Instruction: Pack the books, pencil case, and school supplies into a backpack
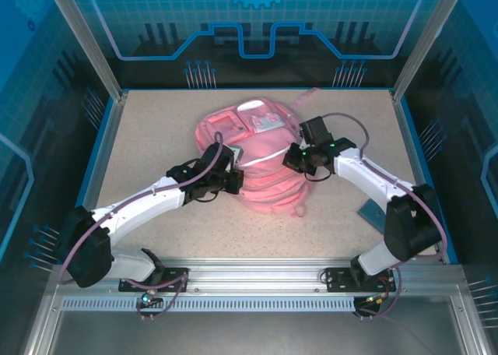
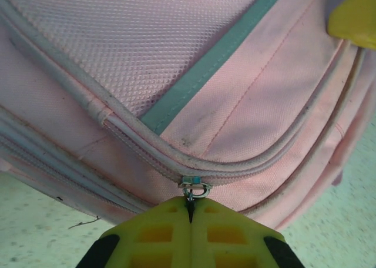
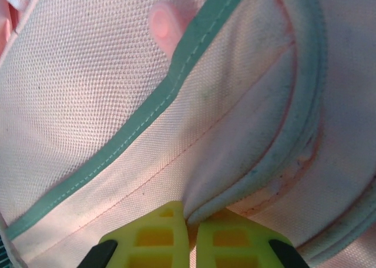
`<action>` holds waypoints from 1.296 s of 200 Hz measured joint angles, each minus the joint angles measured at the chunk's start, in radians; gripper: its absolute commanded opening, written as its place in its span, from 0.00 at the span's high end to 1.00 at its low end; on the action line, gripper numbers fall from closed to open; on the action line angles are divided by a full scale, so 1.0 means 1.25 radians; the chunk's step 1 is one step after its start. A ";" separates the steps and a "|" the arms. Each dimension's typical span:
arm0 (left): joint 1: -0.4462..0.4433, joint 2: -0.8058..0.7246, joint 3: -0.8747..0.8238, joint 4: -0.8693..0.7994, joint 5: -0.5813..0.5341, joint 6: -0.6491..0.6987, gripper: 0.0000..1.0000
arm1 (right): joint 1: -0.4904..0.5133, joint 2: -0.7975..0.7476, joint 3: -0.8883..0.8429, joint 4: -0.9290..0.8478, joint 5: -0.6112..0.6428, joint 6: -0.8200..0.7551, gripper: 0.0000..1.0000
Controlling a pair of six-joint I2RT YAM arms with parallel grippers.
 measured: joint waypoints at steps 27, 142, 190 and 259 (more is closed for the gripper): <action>0.047 0.020 -0.002 -0.002 -0.016 0.001 1.00 | 0.017 0.044 0.037 0.032 -0.001 -0.030 0.92; 0.109 -0.129 -0.038 -0.035 -0.042 -0.027 0.05 | -0.116 -0.171 -0.065 -0.164 0.271 -0.133 0.15; 0.123 -0.164 -0.039 -0.043 -0.057 -0.028 0.01 | -0.374 -0.188 -0.213 -0.195 0.315 -0.146 0.09; 0.130 -0.164 -0.039 -0.043 -0.057 -0.037 0.01 | -0.612 -0.200 -0.316 -0.140 0.257 -0.166 0.07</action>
